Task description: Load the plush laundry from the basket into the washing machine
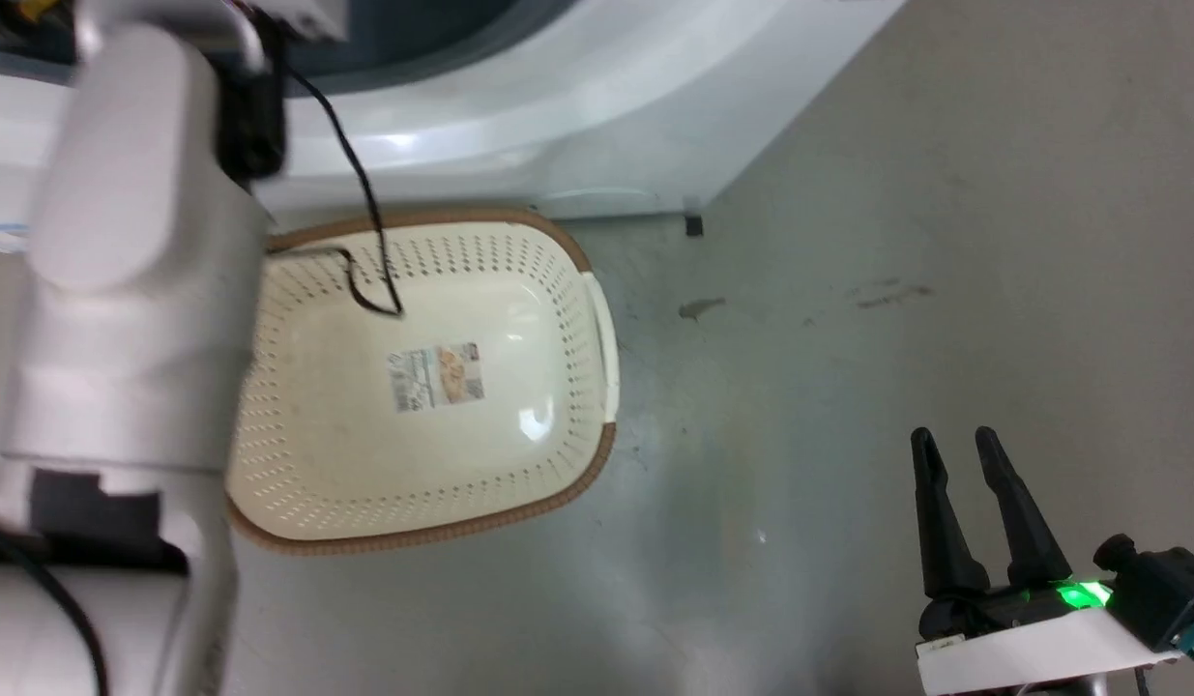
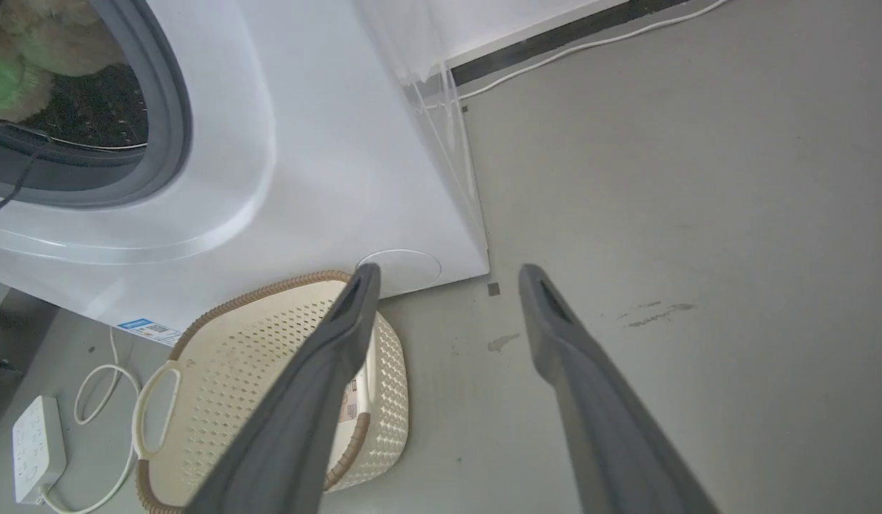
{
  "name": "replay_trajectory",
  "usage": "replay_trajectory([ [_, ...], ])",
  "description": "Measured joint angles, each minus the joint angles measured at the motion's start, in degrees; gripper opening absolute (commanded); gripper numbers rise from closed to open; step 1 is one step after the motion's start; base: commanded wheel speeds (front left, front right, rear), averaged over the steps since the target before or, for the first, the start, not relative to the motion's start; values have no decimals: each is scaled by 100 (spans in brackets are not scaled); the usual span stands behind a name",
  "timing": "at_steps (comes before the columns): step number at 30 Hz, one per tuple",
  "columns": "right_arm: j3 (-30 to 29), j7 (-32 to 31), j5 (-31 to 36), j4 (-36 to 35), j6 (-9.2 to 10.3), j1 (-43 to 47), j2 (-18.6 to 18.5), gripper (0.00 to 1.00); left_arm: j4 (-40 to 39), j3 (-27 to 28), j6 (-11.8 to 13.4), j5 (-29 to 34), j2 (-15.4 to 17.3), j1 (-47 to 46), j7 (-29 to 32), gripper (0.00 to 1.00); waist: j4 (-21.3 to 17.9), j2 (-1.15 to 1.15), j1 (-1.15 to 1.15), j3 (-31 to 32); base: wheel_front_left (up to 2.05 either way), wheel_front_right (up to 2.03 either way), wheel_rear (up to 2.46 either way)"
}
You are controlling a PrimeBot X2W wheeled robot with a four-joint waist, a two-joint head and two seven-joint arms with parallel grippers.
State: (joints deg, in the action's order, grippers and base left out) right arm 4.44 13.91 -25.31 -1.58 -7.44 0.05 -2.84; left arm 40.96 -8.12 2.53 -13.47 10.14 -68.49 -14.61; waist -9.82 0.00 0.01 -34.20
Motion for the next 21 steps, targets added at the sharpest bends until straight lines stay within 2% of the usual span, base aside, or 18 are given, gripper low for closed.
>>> replay_trajectory([
  [14,89,58,-178,-41,0,1,0,100,483,-113,-27,344,641,-1596,70,0,-422,0,0,-872,0,0,0],
  [21,116,81,-237,-149,-1,8,0,100,657,-260,-16,488,782,-2157,250,0,-614,0,0,-1197,0,0,0],
])
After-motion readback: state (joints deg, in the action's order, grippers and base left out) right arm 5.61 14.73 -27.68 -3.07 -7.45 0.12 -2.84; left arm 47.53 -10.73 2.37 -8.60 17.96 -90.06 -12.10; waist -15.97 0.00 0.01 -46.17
